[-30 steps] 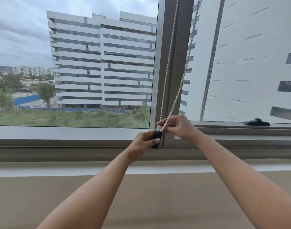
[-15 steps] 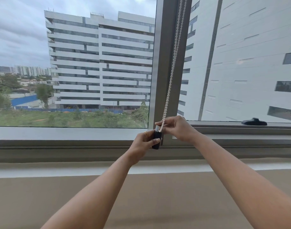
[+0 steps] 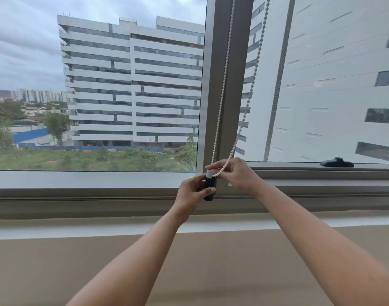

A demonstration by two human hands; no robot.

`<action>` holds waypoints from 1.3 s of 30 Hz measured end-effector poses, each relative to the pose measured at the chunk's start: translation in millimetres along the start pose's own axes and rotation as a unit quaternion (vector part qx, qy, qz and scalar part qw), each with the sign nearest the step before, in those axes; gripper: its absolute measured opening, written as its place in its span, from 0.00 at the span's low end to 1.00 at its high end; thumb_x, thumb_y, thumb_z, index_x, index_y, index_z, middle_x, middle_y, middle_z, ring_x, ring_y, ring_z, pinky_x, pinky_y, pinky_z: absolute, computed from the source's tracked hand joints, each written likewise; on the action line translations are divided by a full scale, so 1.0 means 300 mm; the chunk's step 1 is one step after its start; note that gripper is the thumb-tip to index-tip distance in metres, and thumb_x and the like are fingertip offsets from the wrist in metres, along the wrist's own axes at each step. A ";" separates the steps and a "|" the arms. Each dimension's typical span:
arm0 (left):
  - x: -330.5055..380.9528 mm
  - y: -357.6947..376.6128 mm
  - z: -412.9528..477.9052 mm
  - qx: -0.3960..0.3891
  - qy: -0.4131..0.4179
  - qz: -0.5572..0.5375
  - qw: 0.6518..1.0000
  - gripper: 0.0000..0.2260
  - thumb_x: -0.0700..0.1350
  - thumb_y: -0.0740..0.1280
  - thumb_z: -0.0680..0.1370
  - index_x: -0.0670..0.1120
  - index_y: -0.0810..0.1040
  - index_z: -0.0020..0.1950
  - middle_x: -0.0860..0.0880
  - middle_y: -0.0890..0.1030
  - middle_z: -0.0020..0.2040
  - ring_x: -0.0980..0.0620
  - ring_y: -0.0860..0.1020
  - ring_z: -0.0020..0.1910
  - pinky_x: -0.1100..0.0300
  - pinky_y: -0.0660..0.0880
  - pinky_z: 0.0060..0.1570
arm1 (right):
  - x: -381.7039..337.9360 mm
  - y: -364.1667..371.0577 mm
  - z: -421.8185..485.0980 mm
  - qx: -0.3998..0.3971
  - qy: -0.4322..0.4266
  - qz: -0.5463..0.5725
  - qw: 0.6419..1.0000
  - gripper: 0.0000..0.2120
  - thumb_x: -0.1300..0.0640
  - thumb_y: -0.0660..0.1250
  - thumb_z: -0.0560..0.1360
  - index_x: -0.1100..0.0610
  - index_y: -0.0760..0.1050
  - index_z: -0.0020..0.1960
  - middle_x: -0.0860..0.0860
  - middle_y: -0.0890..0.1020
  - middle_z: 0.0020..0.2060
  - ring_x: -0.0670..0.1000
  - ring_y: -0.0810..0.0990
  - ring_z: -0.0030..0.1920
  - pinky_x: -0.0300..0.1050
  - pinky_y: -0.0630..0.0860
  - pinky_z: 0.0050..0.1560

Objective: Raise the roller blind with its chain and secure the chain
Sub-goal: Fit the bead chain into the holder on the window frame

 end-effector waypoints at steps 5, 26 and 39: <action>-0.020 -0.013 -0.017 0.031 -0.018 0.038 0.999 0.23 0.33 0.72 0.69 0.43 0.74 0.62 0.37 0.83 0.48 0.47 0.80 0.41 0.59 0.79 0.41 | 0.038 0.036 -0.049 -0.024 0.029 -0.006 0.999 0.16 0.67 0.60 0.74 0.54 0.79 0.56 0.53 0.83 0.52 0.54 0.80 0.56 0.50 0.75 0.62; -0.011 0.007 0.002 0.018 -0.034 0.000 0.999 0.23 0.35 0.71 0.71 0.43 0.66 0.62 0.37 0.83 0.48 0.43 0.82 0.44 0.51 0.77 0.52 | 0.054 0.110 -0.087 -0.029 -0.087 -0.143 0.985 0.41 0.62 0.77 0.62 0.61 0.61 0.69 0.54 0.67 0.66 0.47 0.68 0.62 0.32 0.63 0.64; -0.017 0.010 0.000 0.023 -0.030 -0.005 0.999 0.20 0.35 0.71 0.70 0.41 0.69 0.59 0.36 0.83 0.48 0.43 0.81 0.44 0.49 0.77 0.51 | 0.039 0.098 -0.098 0.054 -0.120 -0.191 0.973 0.33 0.60 0.75 0.61 0.64 0.69 0.64 0.57 0.76 0.61 0.53 0.76 0.61 0.33 0.67 0.59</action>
Point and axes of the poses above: each hand's wrist, its own z-axis towards the middle knuckle, its own y-axis out of the palm, x = y × z, the point moved 5 cm from there along z, towards the middle knuckle
